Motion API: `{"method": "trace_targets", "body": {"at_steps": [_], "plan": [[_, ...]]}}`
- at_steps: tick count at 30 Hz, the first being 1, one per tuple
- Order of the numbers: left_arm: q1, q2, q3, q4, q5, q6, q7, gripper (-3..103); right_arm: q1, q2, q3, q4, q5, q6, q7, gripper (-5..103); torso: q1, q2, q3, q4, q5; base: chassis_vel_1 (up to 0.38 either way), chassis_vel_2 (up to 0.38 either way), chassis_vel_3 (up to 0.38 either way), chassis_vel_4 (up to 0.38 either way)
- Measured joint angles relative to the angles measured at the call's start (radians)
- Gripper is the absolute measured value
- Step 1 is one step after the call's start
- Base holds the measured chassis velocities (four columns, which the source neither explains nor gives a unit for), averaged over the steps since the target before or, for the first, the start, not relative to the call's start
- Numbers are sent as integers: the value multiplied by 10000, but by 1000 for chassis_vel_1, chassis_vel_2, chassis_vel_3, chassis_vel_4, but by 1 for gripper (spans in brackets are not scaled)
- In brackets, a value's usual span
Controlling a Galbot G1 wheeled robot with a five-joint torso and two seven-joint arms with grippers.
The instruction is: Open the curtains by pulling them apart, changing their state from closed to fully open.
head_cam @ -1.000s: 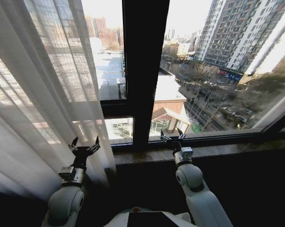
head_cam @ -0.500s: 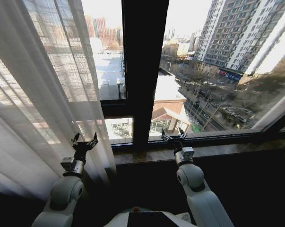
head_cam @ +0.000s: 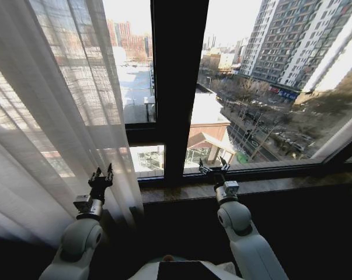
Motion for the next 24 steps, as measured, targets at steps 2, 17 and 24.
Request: {"method": "trace_targets", "body": {"at_steps": [2, 17, 24], "plan": [[34, -4, -52, -40, 5, 40, 36, 14, 16, 0, -43, -4, 18, 0, 4, 100, -1, 0, 0, 0, 1, 0, 0, 0, 0], [207, 64, -366, -225, 33, 69, 395, 0, 43, 113, -35, -123, -1026, 95, -173, 100, -1, 0, 0, -1, 0, 0, 0, 0, 0], [260, 42, -371, -236, 79, 71, 400, 0, 5, 128, -1, -122, -1024, 108, -149, 100, -1, 0, 0, -1, 1, 52, 52, -55, -53]]}}
